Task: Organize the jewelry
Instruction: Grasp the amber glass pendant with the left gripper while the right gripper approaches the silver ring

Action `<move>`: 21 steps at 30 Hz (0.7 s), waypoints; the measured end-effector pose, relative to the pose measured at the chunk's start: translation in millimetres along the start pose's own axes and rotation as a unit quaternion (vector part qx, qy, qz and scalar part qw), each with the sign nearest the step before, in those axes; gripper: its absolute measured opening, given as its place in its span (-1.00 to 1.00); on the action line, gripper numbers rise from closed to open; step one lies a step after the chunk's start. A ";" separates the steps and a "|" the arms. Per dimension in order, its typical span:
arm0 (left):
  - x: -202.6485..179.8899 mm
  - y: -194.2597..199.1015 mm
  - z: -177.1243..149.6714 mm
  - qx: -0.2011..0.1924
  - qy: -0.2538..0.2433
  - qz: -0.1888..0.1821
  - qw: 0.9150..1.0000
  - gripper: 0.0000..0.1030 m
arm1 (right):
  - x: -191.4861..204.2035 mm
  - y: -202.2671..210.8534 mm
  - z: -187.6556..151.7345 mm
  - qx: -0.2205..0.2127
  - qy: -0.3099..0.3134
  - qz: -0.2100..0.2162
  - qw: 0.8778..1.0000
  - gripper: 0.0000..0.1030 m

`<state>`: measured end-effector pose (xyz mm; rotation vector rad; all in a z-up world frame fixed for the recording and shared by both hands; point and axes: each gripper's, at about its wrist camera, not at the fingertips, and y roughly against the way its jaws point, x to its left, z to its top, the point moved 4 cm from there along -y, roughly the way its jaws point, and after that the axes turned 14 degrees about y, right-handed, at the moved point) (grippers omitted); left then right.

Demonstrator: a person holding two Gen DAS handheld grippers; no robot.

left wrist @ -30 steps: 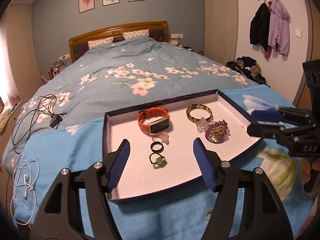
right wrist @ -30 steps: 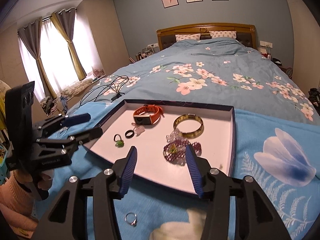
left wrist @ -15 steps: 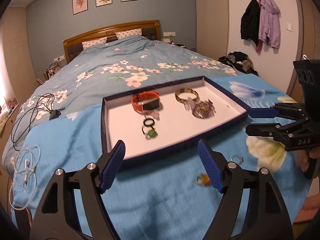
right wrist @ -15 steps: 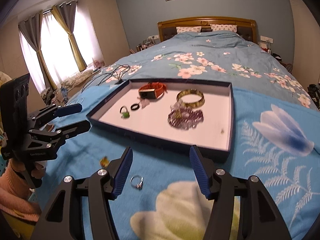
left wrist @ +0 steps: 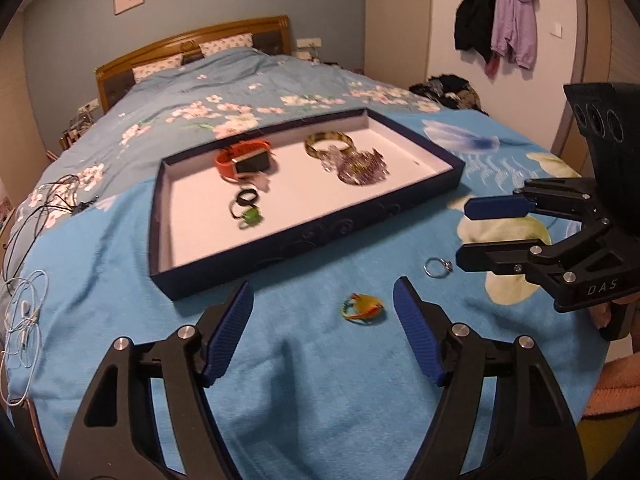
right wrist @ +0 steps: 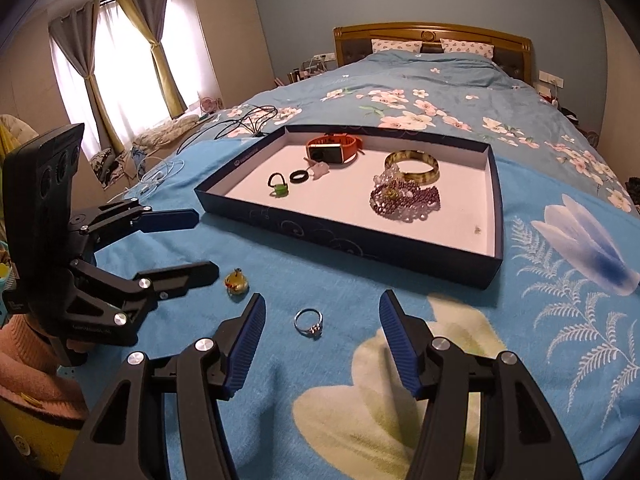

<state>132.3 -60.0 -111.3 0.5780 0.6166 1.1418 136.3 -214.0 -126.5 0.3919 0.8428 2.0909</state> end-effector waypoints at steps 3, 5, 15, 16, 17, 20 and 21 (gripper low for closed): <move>-4.8 -7.8 -2.2 0.020 -0.005 -0.003 1.000 0.25 | 0.3 -0.2 -0.6 0.001 -0.001 0.001 1.000 0.10; -7.6 -11.8 -2.6 0.028 -0.007 -0.006 1.000 0.15 | 0.1 -0.8 -1.3 0.003 -0.003 0.002 1.000 0.10; -9.2 -32.8 -5.1 0.071 0.009 -0.028 0.997 -0.31 | 0.2 -3.6 -3.4 0.011 -0.005 0.005 1.000 0.13; -8.7 -33.3 -4.9 0.071 0.012 -0.029 0.997 -0.35 | 0.6 -4.3 -3.4 0.013 -0.004 0.004 1.000 0.14; -8.4 -33.0 -5.0 0.072 0.013 -0.031 0.997 -0.41 | 1.4 -5.4 -3.5 0.016 -0.002 0.004 1.000 0.15; -8.0 -32.4 -4.8 0.073 0.013 -0.034 0.997 -0.55 | 4.4 -8.1 -2.6 0.021 0.004 0.006 1.000 0.15; -8.4 -32.6 -4.7 0.073 0.012 -0.034 0.997 -0.60 | 5.6 -9.1 -2.4 0.024 0.006 0.006 1.000 0.15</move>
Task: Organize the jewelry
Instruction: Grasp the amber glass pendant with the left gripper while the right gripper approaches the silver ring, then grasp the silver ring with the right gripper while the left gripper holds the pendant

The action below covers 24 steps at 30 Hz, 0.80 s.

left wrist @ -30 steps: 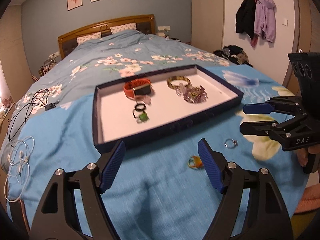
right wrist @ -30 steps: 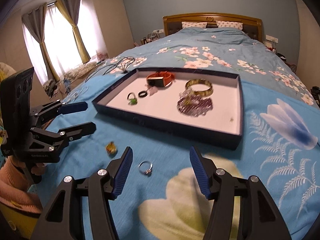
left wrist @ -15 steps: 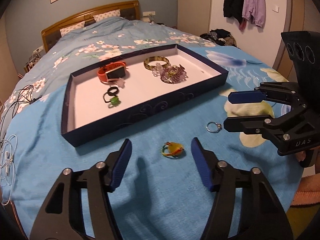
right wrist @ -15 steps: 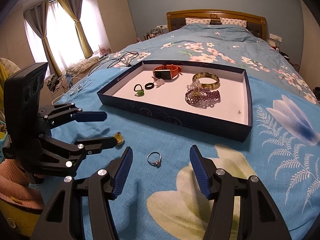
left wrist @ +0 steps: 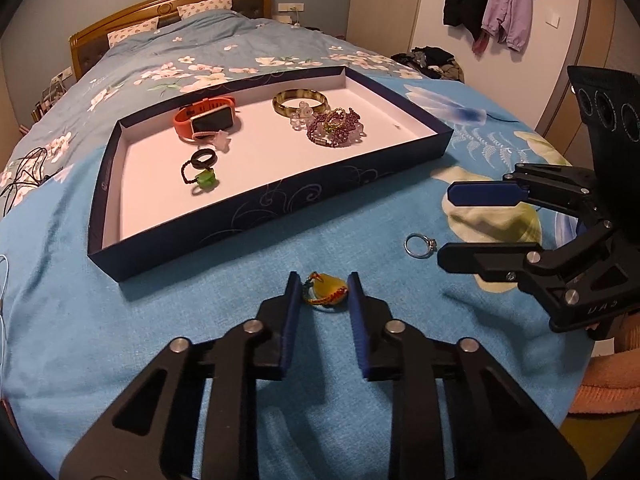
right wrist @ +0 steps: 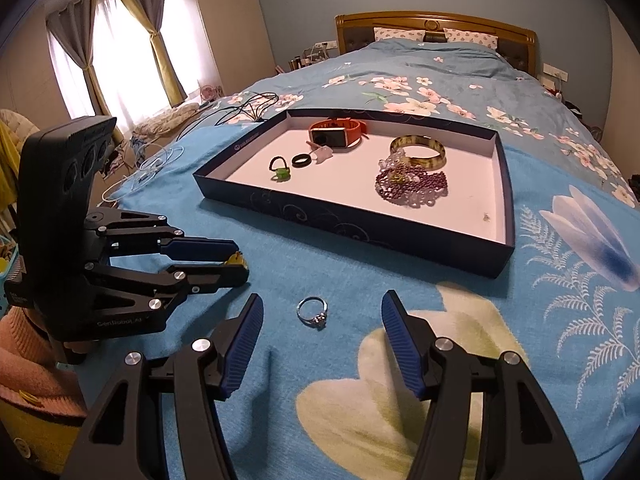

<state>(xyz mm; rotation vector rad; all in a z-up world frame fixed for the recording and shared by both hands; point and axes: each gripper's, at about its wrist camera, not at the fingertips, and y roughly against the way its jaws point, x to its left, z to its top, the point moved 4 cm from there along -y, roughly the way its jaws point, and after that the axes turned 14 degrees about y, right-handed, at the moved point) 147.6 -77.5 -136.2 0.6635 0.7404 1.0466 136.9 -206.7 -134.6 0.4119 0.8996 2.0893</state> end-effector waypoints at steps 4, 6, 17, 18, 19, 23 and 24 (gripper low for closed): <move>-1.0 1.7 -0.6 -0.003 0.000 0.000 1.000 -0.65 | 5.2 -3.1 1.0 0.007 0.010 -0.001 1.000 0.14; -0.6 2.5 -0.8 -0.004 0.003 -0.001 1.000 -0.66 | 7.5 -5.7 1.0 0.014 0.014 -0.003 1.000 0.13; 5.8 5.9 0.2 -0.012 0.019 -0.002 1.000 -0.66 | 12.3 -16.8 0.2 0.042 0.029 -0.015 0.999 -0.29; 6.6 5.9 0.7 -0.013 0.021 -0.002 1.000 -0.66 | 12.0 -17.2 0.3 0.044 0.029 -0.018 0.998 -0.35; 7.4 5.8 0.7 -0.013 0.022 -0.002 1.000 -0.66 | 11.6 -17.2 0.5 0.044 0.029 -0.021 0.998 -0.38; 8.8 6.3 0.5 -0.015 0.026 -0.003 1.000 -0.66 | 13.0 -18.2 1.3 0.049 0.036 -0.036 0.997 -0.47; 9.1 6.6 0.6 -0.016 0.027 -0.004 0.999 -0.66 | 13.3 -18.4 1.3 0.050 0.039 -0.038 0.997 -0.53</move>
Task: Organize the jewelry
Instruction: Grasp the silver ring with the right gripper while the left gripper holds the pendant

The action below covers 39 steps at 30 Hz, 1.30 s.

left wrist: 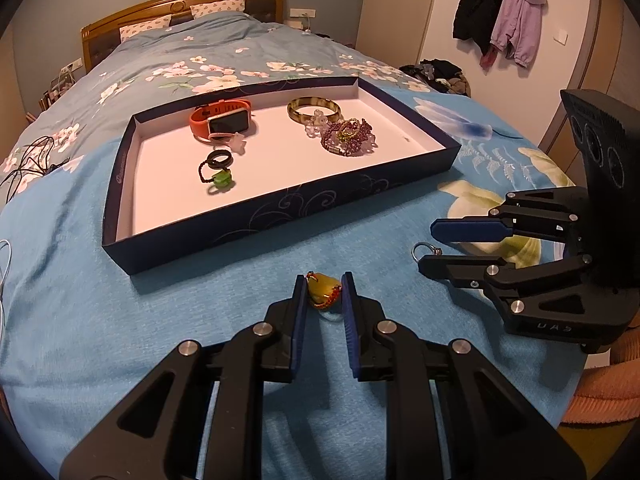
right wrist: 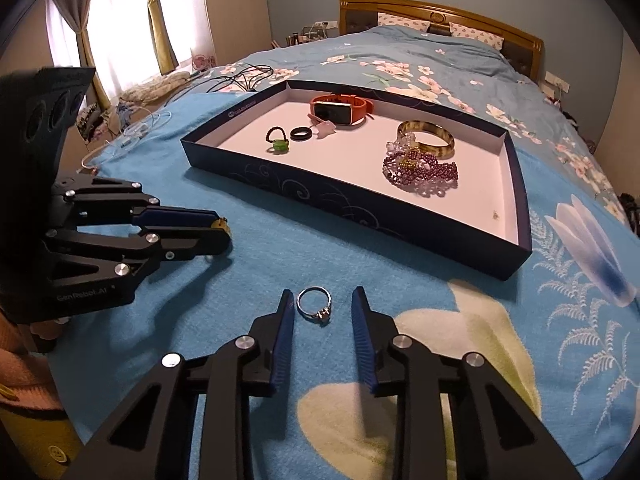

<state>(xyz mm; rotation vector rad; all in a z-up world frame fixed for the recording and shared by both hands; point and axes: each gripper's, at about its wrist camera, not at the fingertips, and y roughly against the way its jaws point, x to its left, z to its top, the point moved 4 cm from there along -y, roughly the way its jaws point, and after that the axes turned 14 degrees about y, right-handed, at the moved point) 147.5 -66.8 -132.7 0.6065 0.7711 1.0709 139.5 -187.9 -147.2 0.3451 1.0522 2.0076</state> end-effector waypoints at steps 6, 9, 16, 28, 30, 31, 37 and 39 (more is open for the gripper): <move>0.8 1.8 0.4 -0.004 0.002 0.001 1.000 -0.66 | 3.7 0.3 0.8 0.000 0.010 -0.002 1.000 -0.70; 1.2 2.3 0.6 -0.005 0.004 0.000 1.000 -0.66 | 3.9 0.9 0.9 -0.003 0.008 0.001 1.000 -0.78; 1.5 3.5 0.8 -0.008 0.005 0.000 1.000 -0.66 | -2.2 5.4 0.7 -0.017 -0.010 0.014 1.000 -0.94; 2.1 2.6 0.9 -0.004 0.007 0.000 1.000 -0.66 | -7.1 9.9 -2.1 -0.022 -0.026 0.028 0.999 -0.66; 2.1 1.8 1.3 -0.002 0.006 0.000 1.000 -0.66 | -2.4 7.9 -1.6 -0.019 -0.017 0.031 0.999 -0.52; 2.5 1.3 1.2 -0.002 0.007 -0.001 1.000 -0.66 | -0.3 6.5 -1.1 -0.015 -0.012 0.032 0.999 -0.51; 2.7 1.0 1.4 -0.002 0.007 -0.001 1.000 -0.66 | 4.1 1.6 1.6 -0.002 0.005 0.012 1.000 -0.67; 2.7 0.5 1.0 -0.001 0.007 -0.001 1.000 -0.66 | 3.4 1.6 1.2 -0.004 0.005 0.015 1.000 -0.90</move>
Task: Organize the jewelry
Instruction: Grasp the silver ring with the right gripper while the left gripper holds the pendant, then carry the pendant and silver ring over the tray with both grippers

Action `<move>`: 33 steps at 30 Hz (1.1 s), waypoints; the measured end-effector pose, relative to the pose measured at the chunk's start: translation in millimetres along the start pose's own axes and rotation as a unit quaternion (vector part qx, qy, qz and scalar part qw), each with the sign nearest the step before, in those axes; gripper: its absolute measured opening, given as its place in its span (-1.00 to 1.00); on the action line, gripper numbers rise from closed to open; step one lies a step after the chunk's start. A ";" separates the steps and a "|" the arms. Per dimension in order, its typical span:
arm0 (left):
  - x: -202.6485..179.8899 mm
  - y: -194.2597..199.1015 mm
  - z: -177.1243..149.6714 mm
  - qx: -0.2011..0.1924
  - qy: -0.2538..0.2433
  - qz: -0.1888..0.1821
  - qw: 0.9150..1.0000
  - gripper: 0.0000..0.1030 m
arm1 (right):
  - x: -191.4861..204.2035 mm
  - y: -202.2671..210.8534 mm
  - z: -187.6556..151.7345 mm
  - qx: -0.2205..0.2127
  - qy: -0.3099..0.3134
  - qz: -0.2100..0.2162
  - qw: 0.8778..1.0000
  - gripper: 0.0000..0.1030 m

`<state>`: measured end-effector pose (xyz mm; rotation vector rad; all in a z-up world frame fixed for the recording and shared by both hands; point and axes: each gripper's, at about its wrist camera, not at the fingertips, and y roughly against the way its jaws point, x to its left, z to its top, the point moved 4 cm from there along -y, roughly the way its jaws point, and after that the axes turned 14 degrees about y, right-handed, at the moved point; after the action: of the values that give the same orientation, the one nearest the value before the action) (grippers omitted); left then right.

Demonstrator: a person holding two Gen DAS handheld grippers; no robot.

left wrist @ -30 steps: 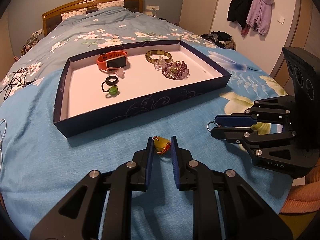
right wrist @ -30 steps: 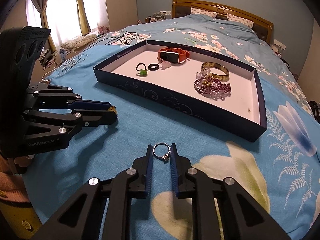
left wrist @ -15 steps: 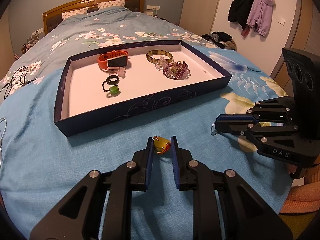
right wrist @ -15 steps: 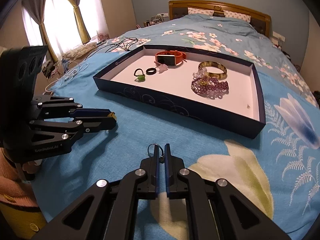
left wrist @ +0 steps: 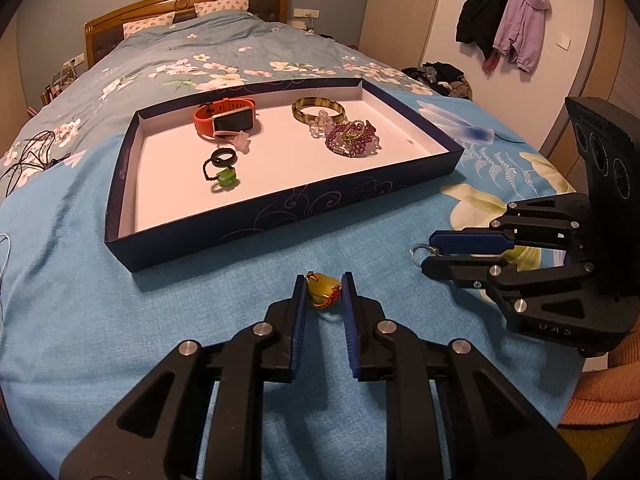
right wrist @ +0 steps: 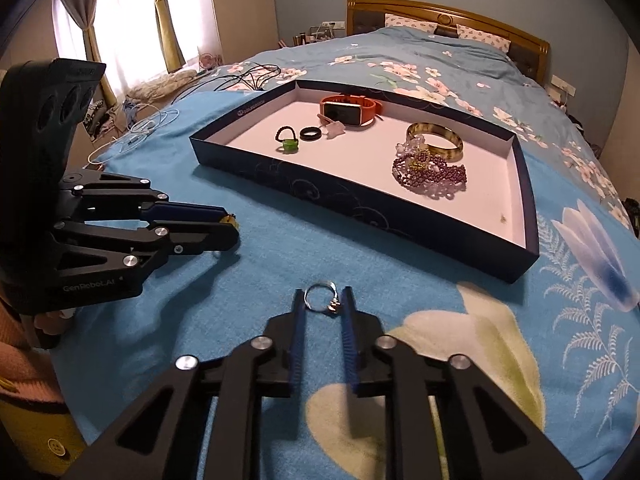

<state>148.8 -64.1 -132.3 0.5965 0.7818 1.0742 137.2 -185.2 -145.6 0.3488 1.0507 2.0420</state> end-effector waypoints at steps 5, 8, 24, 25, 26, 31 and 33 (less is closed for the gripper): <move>-0.6 -0.6 -0.4 -0.002 -0.001 -0.002 1.000 -0.66 | -1.7 0.4 -0.1 -0.004 -0.003 0.004 1.000 -0.90; -0.4 -0.4 -1.0 -0.003 0.001 -0.003 1.000 -0.66 | -1.9 2.5 -0.3 -0.009 -0.004 0.006 1.000 -0.93; -1.5 10.9 0.0 -0.019 0.001 -0.005 1.000 -0.66 | -11.4 23.3 3.9 -0.059 -0.033 0.020 0.998 -0.93; -2.1 12.4 0.5 -0.021 0.001 -0.006 1.000 -0.66 | -12.1 24.6 4.5 -0.063 -0.035 0.019 0.997 -0.93; -2.7 14.2 1.1 -0.023 0.001 -0.007 1.000 -0.66 | -13.3 26.1 5.2 -0.068 -0.037 0.019 0.997 -0.93; -3.5 22.6 4.6 -0.035 0.001 -0.008 0.999 -0.66 | -18.3 32.6 8.3 -0.084 -0.043 0.017 0.995 -0.93; -3.9 27.3 7.1 -0.041 0.002 -0.009 0.999 -0.66 | -20.8 34.3 9.1 -0.089 -0.047 0.015 0.995 -0.93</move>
<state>138.7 -58.1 -106.3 0.5166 0.7414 1.0852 137.6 -207.4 -111.1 0.3647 0.8039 2.1059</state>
